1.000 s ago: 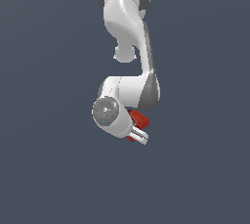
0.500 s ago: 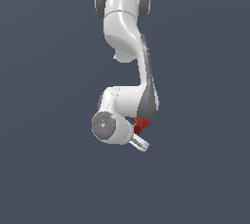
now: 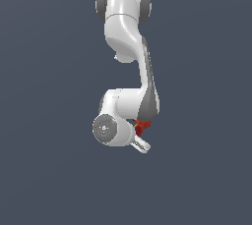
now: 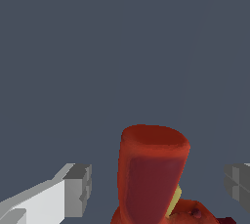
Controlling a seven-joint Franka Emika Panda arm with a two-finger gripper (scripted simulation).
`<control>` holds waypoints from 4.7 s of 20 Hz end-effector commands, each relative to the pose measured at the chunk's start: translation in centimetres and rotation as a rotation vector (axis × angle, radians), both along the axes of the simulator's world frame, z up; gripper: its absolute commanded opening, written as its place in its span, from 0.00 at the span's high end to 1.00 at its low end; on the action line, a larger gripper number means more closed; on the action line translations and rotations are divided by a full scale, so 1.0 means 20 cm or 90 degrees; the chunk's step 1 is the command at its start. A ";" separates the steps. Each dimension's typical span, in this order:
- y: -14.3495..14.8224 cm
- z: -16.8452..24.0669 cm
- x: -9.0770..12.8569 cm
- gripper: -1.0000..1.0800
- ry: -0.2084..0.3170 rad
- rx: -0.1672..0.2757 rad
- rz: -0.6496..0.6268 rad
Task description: Pick up the object and move it to a goal position.
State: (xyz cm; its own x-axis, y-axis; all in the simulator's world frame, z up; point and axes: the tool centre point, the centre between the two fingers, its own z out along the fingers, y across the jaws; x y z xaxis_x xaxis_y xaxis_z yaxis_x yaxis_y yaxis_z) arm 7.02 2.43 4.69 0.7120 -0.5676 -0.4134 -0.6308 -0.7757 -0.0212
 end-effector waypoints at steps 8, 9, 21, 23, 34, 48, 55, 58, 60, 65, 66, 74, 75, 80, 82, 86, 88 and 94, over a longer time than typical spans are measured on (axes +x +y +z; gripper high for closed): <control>0.04 -0.12 -0.05 0.00 0.002 0.000 -0.002; 0.04 -0.12 -0.05 0.00 0.002 0.000 -0.002; 0.04 -0.12 -0.04 1.00 0.001 0.000 -0.001; 0.04 -0.11 -0.05 1.00 0.001 0.000 -0.001; -0.03 0.08 -0.12 1.00 0.001 0.001 -0.002; -0.24 0.68 -0.33 1.00 0.001 0.001 -0.002; -0.32 0.90 -0.40 1.00 0.002 0.001 -0.002; -0.34 0.95 -0.41 1.00 0.002 0.001 -0.002; -0.34 0.97 -0.42 1.00 0.002 0.001 -0.002; -0.34 0.97 -0.41 1.00 0.002 0.001 -0.002; -0.34 0.96 -0.41 1.00 0.003 0.001 -0.002; -0.32 1.03 -0.45 1.00 0.003 0.001 -0.002; -0.31 1.06 -0.46 1.00 0.003 0.001 -0.002; -0.27 1.20 -0.53 1.00 0.003 0.001 -0.002; -0.26 1.25 -0.55 1.00 0.003 0.001 -0.002; -0.24 1.31 -0.58 1.00 0.003 0.001 -0.002; -0.23 1.33 -0.58 1.00 0.003 0.001 -0.002; -0.23 1.33 -0.57 1.00 0.003 0.001 -0.002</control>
